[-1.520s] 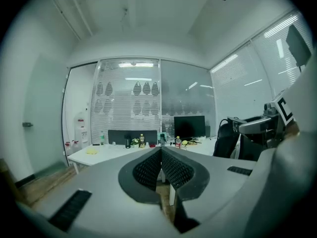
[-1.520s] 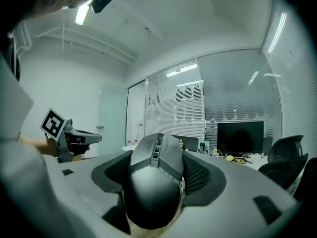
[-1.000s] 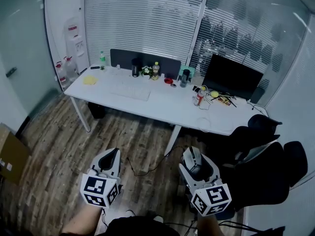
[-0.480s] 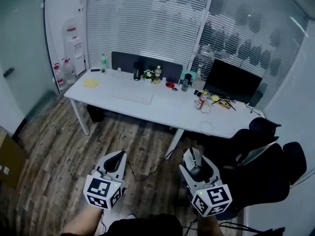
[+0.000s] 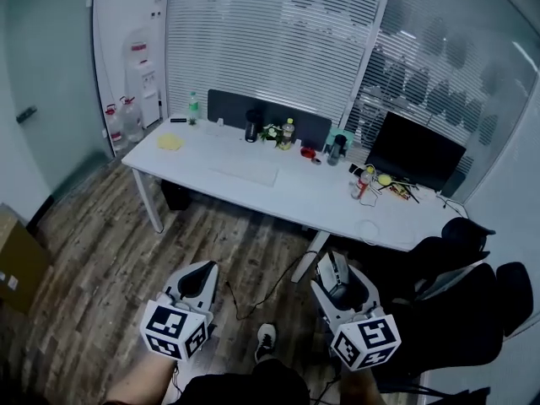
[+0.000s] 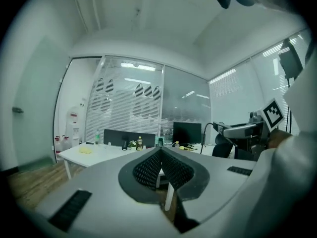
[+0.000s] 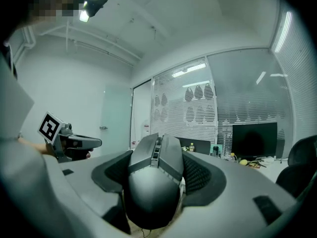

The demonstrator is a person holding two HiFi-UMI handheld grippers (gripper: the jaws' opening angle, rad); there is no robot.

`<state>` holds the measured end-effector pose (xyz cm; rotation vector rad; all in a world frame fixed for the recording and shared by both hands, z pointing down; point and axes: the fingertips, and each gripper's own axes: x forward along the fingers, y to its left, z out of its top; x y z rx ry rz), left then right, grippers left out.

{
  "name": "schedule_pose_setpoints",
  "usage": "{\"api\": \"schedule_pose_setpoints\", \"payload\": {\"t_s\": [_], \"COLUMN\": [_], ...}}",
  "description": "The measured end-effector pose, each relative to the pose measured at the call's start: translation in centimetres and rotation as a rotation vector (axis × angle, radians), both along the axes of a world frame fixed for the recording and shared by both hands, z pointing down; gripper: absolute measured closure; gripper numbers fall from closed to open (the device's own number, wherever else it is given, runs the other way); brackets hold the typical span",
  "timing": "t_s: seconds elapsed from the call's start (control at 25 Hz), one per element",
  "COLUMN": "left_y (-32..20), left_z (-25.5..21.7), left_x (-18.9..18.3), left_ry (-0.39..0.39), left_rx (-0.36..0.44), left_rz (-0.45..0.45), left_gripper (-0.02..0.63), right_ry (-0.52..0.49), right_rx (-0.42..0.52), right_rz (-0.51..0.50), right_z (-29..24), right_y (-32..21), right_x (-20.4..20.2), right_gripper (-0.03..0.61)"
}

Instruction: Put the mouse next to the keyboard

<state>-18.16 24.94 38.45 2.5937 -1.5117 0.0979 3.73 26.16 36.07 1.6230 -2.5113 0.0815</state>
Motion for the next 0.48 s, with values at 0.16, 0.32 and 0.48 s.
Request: {"api": "schedule_pose_setpoints", "payload": {"t_s": [0.16, 0.32, 0.48], "left_y": [-2.3, -6.1, -10.0], "left_z": [-0.5, -1.1, -1.3], "left_x": [0.0, 0.4, 1.6], "left_ry": [-0.020, -0.043, -0.054], "left_rx": [0.015, 0.023, 0.023], "left_rz": [-0.016, -0.050, -0.060], "left_gripper": [0.586, 0.586, 0.586], "right_ry": [-0.012, -0.018, -0.029], "right_rx": [0.005, 0.027, 0.024], "right_rz": [-0.034, -0.062, -0.078], "right_z": [-0.2, -1.0, -1.2], "right_y": [-3.5, -7.5, -11.6], "right_x": [-0.3, 0.3, 1.3], "right_gripper": [0.275, 0.275, 0.275]}}
